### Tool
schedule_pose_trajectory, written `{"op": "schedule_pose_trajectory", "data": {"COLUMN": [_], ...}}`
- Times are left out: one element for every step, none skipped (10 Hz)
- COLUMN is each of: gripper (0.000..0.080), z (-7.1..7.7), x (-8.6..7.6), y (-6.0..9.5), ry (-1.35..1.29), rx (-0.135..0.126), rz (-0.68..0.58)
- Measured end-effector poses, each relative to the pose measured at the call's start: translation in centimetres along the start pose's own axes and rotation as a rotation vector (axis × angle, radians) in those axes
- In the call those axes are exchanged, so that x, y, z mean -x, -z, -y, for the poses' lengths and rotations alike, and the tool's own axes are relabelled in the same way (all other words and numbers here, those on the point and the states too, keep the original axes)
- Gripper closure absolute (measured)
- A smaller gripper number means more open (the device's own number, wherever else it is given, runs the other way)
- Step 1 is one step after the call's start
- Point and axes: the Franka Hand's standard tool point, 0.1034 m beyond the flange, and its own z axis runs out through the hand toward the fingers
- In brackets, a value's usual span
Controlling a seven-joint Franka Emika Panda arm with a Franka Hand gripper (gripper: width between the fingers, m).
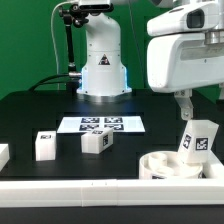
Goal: Assemble stool
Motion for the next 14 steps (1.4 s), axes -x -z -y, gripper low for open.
{"op": "schedule_pose_trajectory", "data": {"gripper": [0.0150, 0.0150, 0.0150, 0.0150, 0.0150, 0.0150, 0.0150, 0.0150, 0.0150, 0.0150, 0.0150, 0.0150, 0.0150, 0.0150], "z": [0.0, -0.2, -0.3, -0.3, -0.4, -0.3, -0.3, -0.4, -0.5, -0.6, -0.8, -0.8, -0.8, -0.6], "x": [0.0, 0.1, 0.2, 0.2, 0.3, 0.5, 0.6, 0.7, 0.7, 0.8, 0.8, 0.9, 1.2, 1.4], "y": [0.0, -0.1, -0.1, -0.1, -0.2, -0.4, -0.4, -0.4, -0.5, -0.5, -0.6, -0.9, -1.2, -1.7], "ry": [0.056, 0.182, 0.304, 0.406, 0.549, 0.636, 0.682, 0.739, 0.775, 0.843, 0.940, 1.064, 1.150, 1.212], "rx": [0.000, 0.008, 0.021, 0.032, 0.042, 0.045, 0.046, 0.045, 0.045, 0.047, 0.058, 0.073, 0.073, 0.070], "rz": [0.000, 0.004, 0.013, 0.022, 0.032, 0.040, 0.044, 0.047, 0.049, 0.055, 0.059, 0.060, 0.073, 0.085]}}
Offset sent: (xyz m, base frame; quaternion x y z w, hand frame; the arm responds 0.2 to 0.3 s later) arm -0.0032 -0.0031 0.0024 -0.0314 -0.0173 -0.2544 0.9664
